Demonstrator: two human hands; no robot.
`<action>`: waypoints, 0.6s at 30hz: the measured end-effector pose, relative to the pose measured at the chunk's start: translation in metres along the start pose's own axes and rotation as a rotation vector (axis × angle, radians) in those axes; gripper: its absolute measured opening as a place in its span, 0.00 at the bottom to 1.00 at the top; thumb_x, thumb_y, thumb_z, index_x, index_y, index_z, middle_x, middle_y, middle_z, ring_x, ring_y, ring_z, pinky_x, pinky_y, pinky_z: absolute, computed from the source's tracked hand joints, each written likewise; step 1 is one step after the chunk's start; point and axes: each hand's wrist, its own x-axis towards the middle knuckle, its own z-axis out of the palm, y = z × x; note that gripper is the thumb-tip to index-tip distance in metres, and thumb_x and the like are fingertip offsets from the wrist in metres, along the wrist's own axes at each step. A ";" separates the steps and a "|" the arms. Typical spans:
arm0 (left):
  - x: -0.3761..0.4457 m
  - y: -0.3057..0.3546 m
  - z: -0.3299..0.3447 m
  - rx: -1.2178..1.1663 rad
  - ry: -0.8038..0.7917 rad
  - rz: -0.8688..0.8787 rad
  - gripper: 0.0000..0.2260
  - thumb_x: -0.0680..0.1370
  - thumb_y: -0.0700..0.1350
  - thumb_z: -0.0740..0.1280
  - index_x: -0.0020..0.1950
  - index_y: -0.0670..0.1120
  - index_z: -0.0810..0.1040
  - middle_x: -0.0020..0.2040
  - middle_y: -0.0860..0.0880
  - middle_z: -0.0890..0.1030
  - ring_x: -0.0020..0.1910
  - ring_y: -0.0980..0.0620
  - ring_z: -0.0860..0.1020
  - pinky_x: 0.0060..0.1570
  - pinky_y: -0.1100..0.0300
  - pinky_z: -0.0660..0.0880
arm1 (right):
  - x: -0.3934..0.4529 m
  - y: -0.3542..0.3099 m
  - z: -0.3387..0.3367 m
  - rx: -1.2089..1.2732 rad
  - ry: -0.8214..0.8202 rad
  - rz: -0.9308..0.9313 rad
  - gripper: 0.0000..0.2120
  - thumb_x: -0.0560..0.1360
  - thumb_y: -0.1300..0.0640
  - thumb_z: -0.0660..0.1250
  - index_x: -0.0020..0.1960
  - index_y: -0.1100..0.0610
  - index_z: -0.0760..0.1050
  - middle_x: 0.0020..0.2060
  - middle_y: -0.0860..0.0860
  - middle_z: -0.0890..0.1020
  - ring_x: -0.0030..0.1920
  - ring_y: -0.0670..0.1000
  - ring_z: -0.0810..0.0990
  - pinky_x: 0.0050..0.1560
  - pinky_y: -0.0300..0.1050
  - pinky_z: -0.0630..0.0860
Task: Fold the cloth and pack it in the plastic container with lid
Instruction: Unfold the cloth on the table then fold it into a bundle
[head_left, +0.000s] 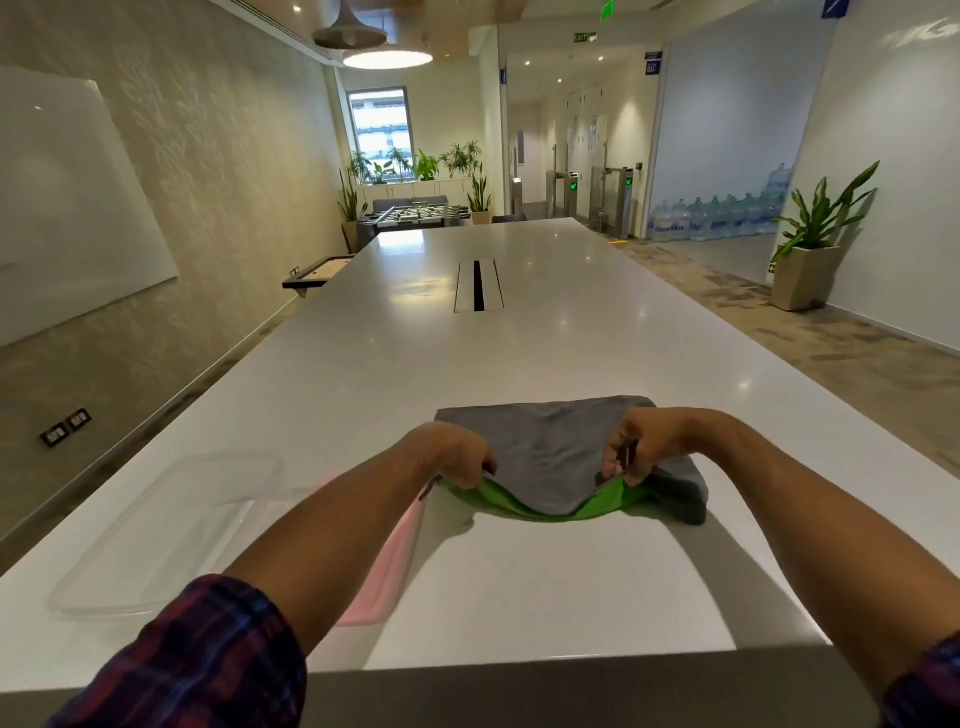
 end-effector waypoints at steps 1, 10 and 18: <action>-0.001 0.003 0.002 0.017 0.004 0.005 0.24 0.75 0.38 0.59 0.71 0.49 0.75 0.66 0.47 0.78 0.57 0.44 0.79 0.55 0.52 0.78 | 0.000 0.000 0.000 0.008 -0.008 -0.006 0.15 0.70 0.70 0.75 0.45 0.50 0.85 0.42 0.46 0.86 0.45 0.46 0.83 0.47 0.35 0.79; 0.006 0.016 0.006 -0.188 -0.206 0.021 0.15 0.72 0.42 0.74 0.59 0.45 0.84 0.54 0.47 0.83 0.49 0.46 0.80 0.45 0.54 0.80 | -0.006 -0.006 0.001 0.040 -0.305 0.125 0.08 0.73 0.56 0.78 0.52 0.50 0.87 0.44 0.50 0.88 0.45 0.50 0.86 0.53 0.47 0.82; 0.017 0.002 -0.005 -0.370 -0.067 0.065 0.21 0.73 0.64 0.71 0.53 0.48 0.84 0.54 0.46 0.84 0.50 0.48 0.81 0.51 0.55 0.77 | 0.007 0.031 0.011 0.071 0.434 0.282 0.14 0.75 0.44 0.75 0.45 0.56 0.81 0.41 0.54 0.86 0.43 0.55 0.86 0.50 0.50 0.83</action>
